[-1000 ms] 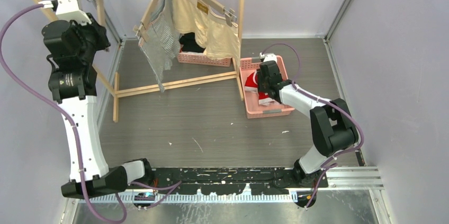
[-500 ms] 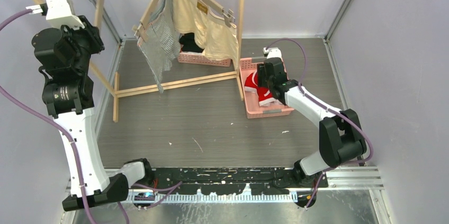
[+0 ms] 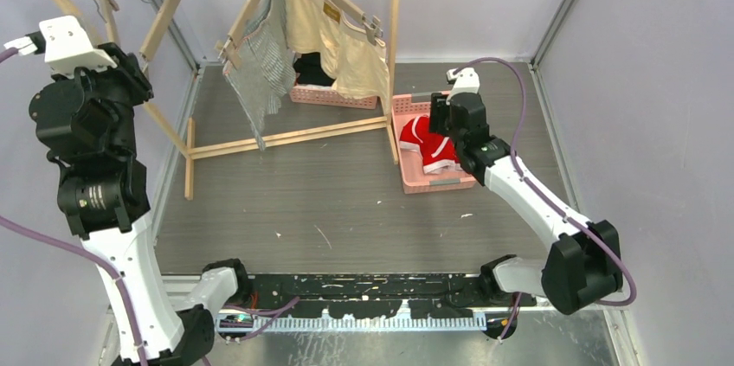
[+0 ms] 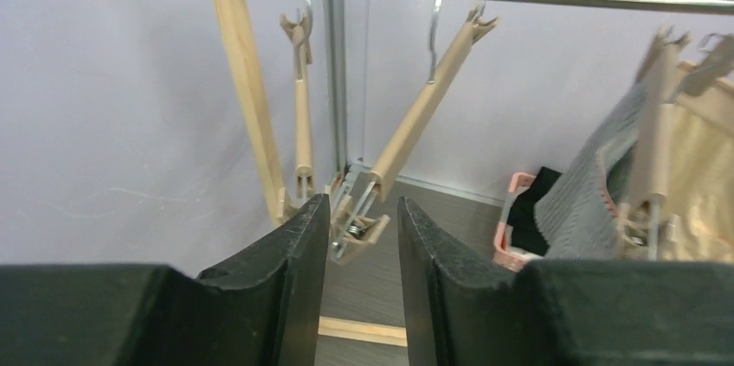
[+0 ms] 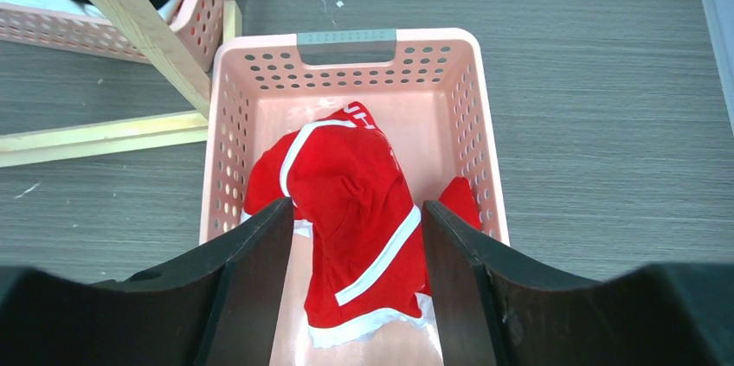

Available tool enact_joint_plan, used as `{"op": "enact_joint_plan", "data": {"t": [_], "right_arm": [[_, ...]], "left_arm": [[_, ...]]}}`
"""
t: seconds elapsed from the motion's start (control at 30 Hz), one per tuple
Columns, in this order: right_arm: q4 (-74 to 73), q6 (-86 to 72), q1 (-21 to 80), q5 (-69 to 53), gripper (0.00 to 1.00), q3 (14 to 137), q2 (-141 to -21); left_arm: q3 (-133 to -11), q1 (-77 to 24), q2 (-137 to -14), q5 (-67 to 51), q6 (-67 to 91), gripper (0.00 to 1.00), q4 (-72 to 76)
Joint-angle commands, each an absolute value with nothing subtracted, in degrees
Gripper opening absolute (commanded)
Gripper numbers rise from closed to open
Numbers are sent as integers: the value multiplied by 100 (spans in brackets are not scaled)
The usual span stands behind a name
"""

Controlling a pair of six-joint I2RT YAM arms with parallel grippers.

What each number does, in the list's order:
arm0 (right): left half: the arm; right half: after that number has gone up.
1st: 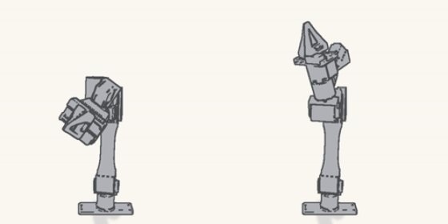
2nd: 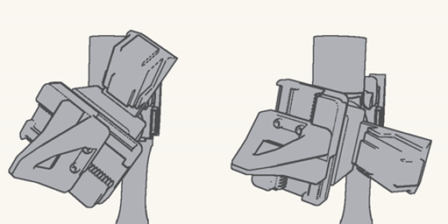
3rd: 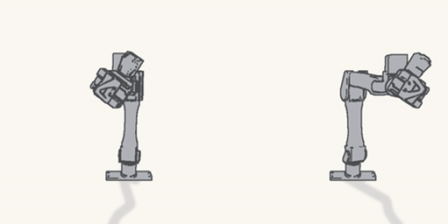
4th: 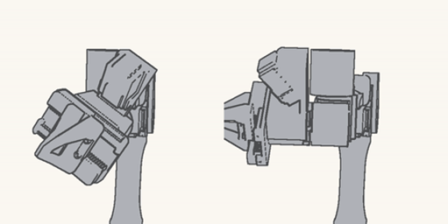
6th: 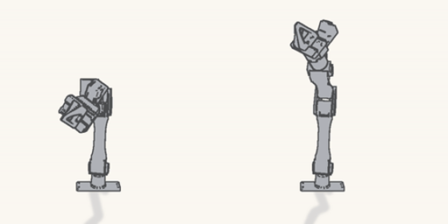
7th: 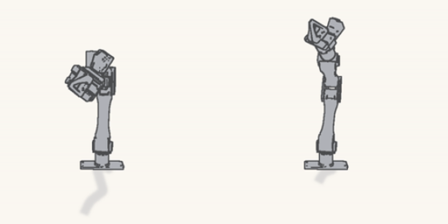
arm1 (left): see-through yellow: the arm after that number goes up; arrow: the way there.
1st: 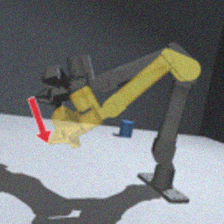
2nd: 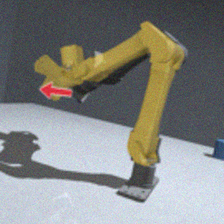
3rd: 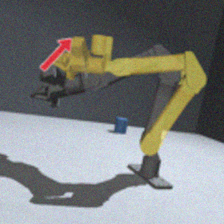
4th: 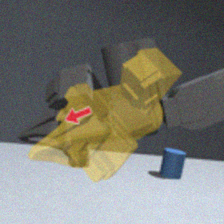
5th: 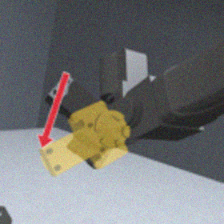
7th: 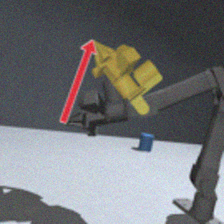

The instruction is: Remove the underwear clipped to the hanger

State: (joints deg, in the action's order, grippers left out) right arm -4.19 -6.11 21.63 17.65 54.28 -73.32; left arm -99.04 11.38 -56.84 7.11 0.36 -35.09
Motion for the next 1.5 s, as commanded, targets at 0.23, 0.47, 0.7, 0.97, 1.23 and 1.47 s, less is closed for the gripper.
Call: {"op": "enact_joint_plan", "data": {"t": [0.23, 0.47, 0.7, 0.97, 1.23, 1.47], "right_arm": [[-284, -575, 2217, 1830, 58, 5279, -6575], [-358, -687, 2322, 1794, 58, 5223, -6154], [-499, -626, 2766, 2059, 58, 5479, -5938], [-651, -442, 3050, 2489, 59, 5517, -5968], [-651, -352, 3067, 2494, 59, 5506, -6052], [-620, -340, 3094, 2478, 59, 5481, -6073]], "left_arm": [[-10885, 1178, -6188, -1811, 960, 28, -3447], [-11799, 1087, -6852, -2365, 1252, 27, -3598], [-12795, -395, -7878, -968, 162, 26, -4667], [-13331, -856, -8572, -591, 57, 27, -5044], [-12817, -914, -8473, -386, 48, 28, -4752], [-12658, -918, -8457, -372, 35, 28, -4754]]}}
